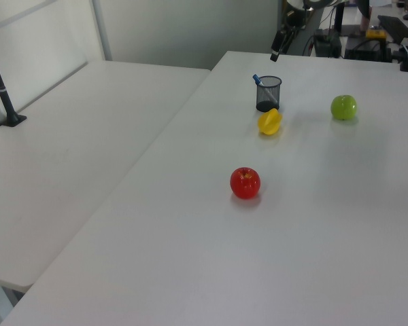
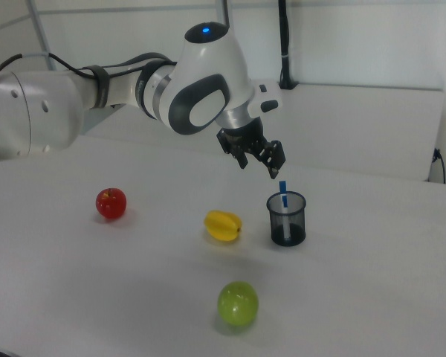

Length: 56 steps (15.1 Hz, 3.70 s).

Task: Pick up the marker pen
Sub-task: 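Move the open gripper over the black mesh pen cup, then lower the gripper into the cup and close on the blue marker, then lift the marker up out of the pen cup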

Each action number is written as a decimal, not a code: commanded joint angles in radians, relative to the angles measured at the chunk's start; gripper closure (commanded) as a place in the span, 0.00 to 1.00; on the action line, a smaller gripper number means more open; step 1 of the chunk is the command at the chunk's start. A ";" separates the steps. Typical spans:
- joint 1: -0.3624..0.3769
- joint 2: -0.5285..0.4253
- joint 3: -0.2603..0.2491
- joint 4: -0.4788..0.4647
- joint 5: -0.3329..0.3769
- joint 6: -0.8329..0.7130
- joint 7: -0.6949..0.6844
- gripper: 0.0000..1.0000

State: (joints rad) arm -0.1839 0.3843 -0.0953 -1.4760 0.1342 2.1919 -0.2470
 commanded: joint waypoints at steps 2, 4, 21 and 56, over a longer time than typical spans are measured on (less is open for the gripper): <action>0.006 0.031 -0.006 0.023 -0.001 0.026 -0.055 0.23; 0.006 0.056 -0.006 0.025 -0.002 0.084 -0.057 0.23; 0.021 0.222 -0.008 0.034 -0.033 0.451 -0.057 0.45; 0.018 0.133 -0.008 0.042 -0.070 0.439 -0.048 1.00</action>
State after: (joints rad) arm -0.1723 0.5898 -0.0940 -1.4089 0.0685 2.6280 -0.2923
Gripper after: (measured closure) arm 0.819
